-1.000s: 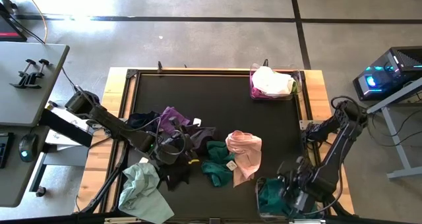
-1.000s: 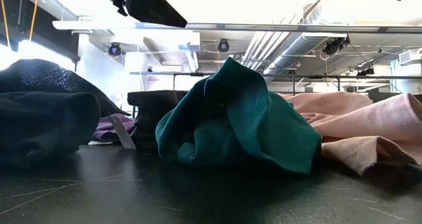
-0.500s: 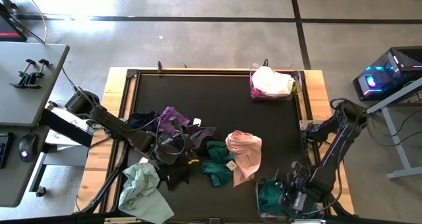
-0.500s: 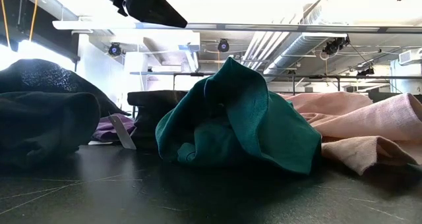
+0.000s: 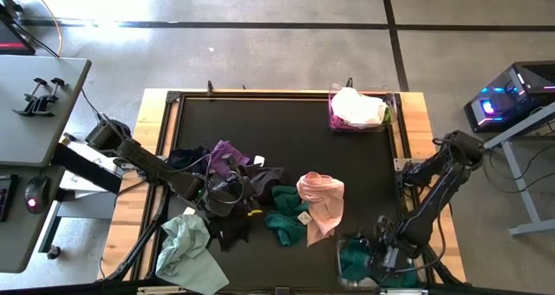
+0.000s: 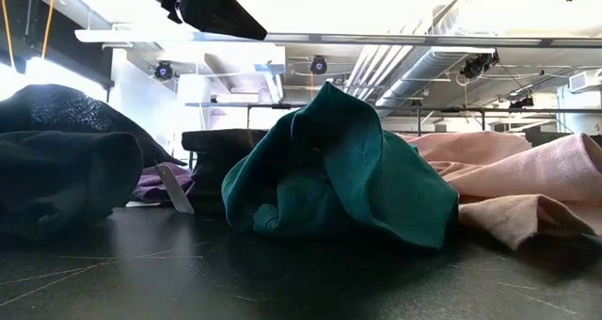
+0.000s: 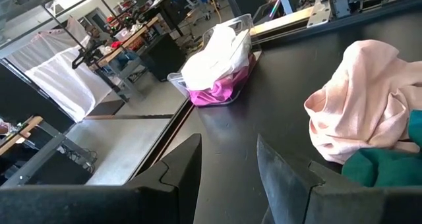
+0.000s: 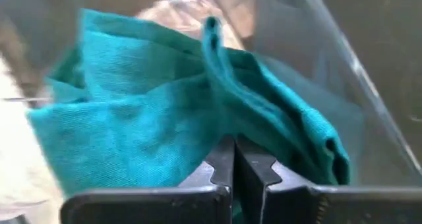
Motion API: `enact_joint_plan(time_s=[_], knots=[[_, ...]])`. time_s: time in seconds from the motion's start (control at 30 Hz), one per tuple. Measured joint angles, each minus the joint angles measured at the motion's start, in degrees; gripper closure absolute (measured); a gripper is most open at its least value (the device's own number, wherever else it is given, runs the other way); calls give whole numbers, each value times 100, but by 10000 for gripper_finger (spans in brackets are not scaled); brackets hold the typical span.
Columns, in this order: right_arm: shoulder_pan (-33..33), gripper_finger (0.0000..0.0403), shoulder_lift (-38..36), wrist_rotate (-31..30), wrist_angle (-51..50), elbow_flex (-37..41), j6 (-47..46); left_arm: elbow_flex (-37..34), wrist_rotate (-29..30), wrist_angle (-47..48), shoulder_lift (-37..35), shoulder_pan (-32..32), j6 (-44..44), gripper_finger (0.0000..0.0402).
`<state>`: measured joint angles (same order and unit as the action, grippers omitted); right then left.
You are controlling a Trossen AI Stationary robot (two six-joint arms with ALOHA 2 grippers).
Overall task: Sort towels by color in basket
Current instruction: Put the top dark green towel into the bottom transparent bin, then put the dark green towel into the bottom transparent bin
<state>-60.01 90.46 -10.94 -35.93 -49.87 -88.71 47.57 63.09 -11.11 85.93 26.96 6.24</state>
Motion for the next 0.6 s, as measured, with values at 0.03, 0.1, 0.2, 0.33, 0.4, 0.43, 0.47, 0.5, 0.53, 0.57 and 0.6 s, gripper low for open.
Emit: enact_joint_plan(time_s=[0.03,0.1,0.2,0.33,0.4,0.43,0.47,0.5,0.53,0.57,0.6], knots=[[-4,403,26,50,-181,-106,-19,0,0,2,0,0,-2,268],[-11,403,49,100,-653,-457,6,0,0,7,-1,0,-2,268],[-23,403,21,-5,-1281,-1143,122,0,0,6,0,0,-4,268],[-93,403,24,-740,-1850,-1909,440,0,-44,6,0,0,-74,268],[-138,403,21,-1498,-1920,-2114,850,0,-231,4,0,0,-113,268],[-146,403,21,-1974,-1877,-2154,1053,0,-345,7,0,-3,-114,268],[-147,403,21,-2454,-1767,-2159,1213,0,-476,7,0,-15,-115,268],[-113,403,21,-2863,-1700,-2159,1398,0,-627,7,0,-37,-128,268],[-40,403,21,-3124,-1658,-2145,1603,0,-796,4,0,-60,-161,268],[56,403,21,-3282,-1587,-2107,1792,0,-972,7,0,-95,-180,268],[178,403,21,-3345,-1509,-2054,1973,0,-1139,7,0,-135,-217,268]])
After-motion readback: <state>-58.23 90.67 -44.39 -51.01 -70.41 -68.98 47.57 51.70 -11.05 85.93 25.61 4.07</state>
